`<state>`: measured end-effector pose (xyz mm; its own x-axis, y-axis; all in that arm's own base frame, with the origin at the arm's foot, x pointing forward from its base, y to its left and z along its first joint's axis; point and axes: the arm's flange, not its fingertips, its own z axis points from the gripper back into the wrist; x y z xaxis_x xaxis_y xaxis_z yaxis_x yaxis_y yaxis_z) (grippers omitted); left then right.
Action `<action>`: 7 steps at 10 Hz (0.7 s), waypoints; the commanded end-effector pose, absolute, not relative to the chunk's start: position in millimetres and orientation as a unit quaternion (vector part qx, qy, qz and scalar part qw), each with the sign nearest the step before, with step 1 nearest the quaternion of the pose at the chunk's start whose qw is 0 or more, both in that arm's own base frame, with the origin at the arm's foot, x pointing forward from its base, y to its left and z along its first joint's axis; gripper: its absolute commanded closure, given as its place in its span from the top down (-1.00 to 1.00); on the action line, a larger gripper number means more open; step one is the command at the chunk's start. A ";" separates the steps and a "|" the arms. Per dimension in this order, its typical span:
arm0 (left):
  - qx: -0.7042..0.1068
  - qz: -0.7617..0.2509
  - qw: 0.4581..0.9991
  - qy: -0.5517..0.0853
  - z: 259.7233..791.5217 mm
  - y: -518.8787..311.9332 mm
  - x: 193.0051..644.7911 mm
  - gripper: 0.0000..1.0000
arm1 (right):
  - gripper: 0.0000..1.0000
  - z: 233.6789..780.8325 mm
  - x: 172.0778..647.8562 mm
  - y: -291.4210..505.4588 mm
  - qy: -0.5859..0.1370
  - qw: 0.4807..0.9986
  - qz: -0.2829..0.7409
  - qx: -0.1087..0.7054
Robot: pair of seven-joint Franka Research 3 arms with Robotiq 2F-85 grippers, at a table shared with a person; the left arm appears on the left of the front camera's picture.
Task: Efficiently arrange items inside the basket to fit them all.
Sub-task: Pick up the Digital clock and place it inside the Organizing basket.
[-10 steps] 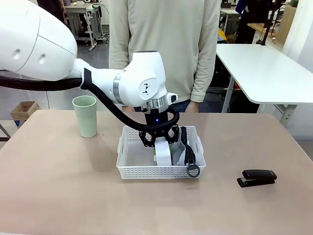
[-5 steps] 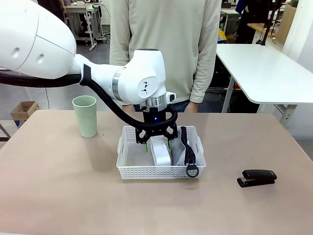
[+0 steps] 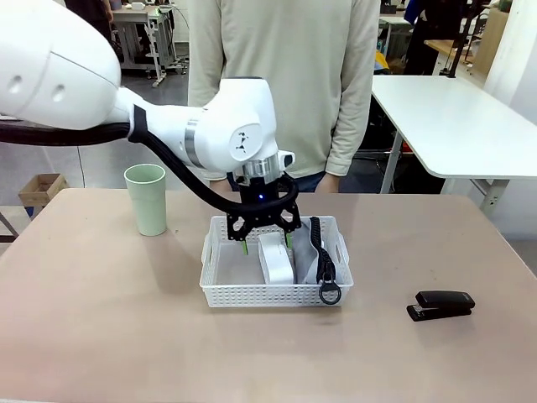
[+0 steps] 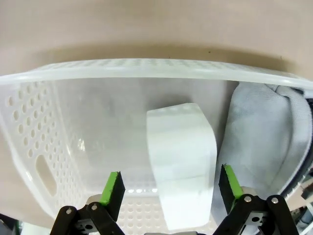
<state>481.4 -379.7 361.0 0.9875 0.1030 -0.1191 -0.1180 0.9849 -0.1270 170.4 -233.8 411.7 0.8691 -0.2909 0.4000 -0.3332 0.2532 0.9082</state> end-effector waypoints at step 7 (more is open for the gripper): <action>-0.405 -0.003 0.914 0.010 550.3 -75.8 343.5 1.00 | 1.00 414.0 171.6 -233.8 -0.268 0.744 0.023 0.612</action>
